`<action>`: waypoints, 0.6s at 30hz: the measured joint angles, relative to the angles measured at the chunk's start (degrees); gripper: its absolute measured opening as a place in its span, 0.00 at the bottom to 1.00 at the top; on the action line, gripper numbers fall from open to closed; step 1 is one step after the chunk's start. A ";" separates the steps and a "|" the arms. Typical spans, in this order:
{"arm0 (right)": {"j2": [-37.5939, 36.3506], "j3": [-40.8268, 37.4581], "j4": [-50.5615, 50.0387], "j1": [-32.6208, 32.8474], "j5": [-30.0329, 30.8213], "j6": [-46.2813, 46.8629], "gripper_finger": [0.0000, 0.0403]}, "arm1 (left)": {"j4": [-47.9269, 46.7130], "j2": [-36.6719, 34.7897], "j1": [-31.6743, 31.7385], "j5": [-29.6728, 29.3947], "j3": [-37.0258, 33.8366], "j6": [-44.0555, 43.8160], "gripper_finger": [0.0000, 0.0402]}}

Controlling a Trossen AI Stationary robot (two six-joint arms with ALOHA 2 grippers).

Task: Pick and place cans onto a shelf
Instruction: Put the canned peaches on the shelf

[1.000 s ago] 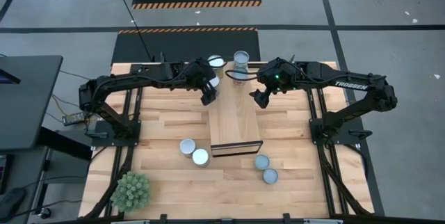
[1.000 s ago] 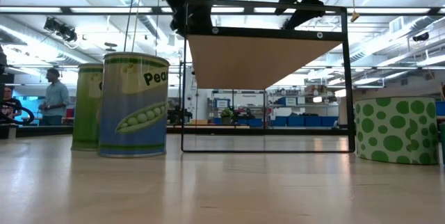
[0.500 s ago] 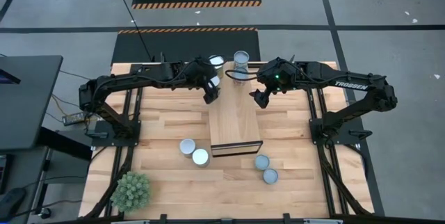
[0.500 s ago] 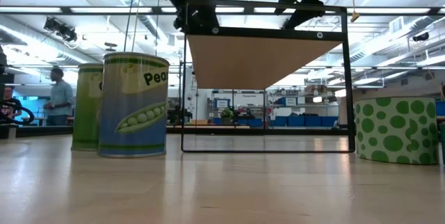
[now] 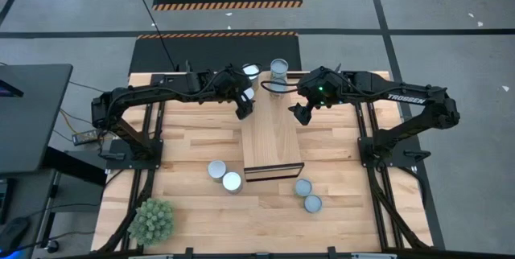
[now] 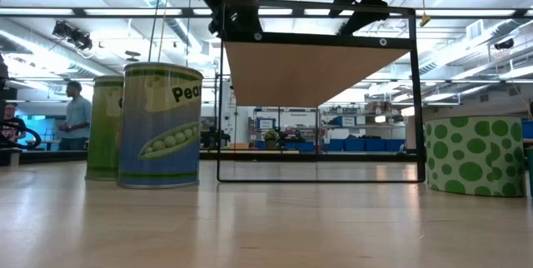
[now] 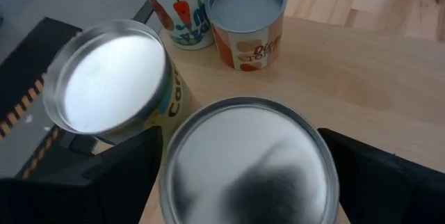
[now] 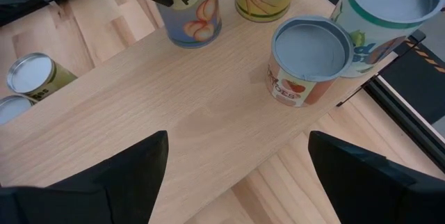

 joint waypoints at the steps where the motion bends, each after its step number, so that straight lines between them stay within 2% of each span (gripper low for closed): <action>1: 0.00 0.00 0.10 0.00 0.00 0.04 0.88 | 0.16 0.00 0.00 -0.29 0.00 0.43 0.95; 18: 0.00 0.00 1.43 0.00 -0.02 0.00 0.88 | 6.51 0.01 -0.04 0.51 -0.02 1.59 0.95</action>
